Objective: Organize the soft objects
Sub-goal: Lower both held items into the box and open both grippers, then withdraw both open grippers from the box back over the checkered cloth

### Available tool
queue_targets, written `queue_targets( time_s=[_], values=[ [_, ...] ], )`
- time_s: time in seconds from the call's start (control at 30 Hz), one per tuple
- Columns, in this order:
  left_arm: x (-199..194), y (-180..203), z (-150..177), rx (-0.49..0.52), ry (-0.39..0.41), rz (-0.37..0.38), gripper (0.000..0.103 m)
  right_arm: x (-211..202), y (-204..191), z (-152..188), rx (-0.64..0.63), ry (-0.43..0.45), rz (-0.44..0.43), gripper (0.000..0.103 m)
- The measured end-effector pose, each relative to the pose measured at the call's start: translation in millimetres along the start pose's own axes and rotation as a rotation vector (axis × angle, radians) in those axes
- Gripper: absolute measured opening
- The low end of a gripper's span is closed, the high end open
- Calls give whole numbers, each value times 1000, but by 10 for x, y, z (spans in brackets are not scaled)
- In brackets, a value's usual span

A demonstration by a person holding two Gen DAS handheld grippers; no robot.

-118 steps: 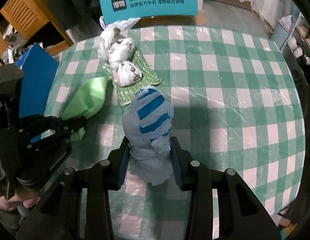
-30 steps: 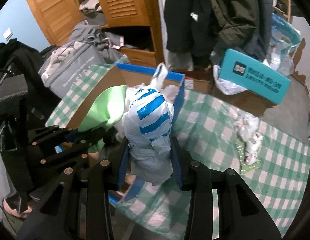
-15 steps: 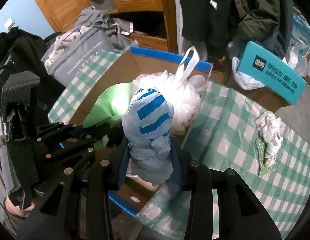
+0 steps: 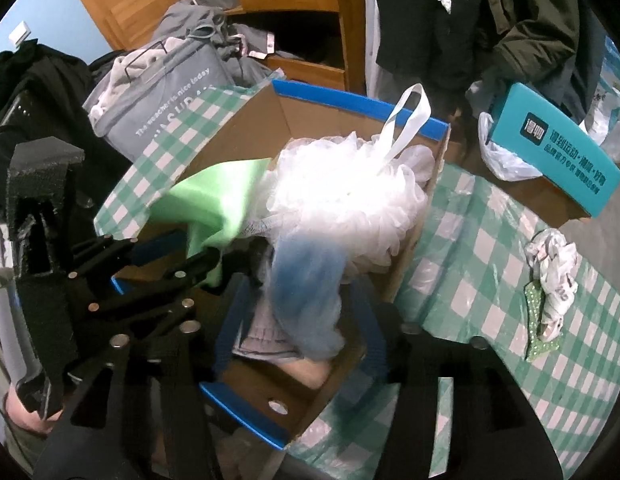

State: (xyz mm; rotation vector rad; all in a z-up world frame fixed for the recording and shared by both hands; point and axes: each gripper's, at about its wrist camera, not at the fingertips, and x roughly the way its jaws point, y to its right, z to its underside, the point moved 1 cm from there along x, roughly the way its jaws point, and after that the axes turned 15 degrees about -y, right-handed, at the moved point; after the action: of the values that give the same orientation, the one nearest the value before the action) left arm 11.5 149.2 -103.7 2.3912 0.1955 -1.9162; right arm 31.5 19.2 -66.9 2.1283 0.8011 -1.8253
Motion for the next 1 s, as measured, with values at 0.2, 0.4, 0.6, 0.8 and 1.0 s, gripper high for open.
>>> queue_targets(
  time_s=[0.2, 0.4, 0.6, 0.8, 1.0],
  values=[
    [-113, 22, -23, -5, 39, -3, 61, -106, 87, 29, 23, 26, 12, 67],
    [-207, 126, -28, 17, 67, 16, 70, -216, 266, 92, 69, 49, 34, 71],
    [-249, 314, -28, 59, 77, 17, 73, -295, 388, 160, 96, 64, 47, 71],
    [-277, 503, -29, 98, 85, 13, 81, -379, 545, 265, 129, 79, 75, 72],
    [-329, 703, -25, 135, 95, 24, 81, -469, 734, 378, 172, 95, 85, 72]
  ],
)
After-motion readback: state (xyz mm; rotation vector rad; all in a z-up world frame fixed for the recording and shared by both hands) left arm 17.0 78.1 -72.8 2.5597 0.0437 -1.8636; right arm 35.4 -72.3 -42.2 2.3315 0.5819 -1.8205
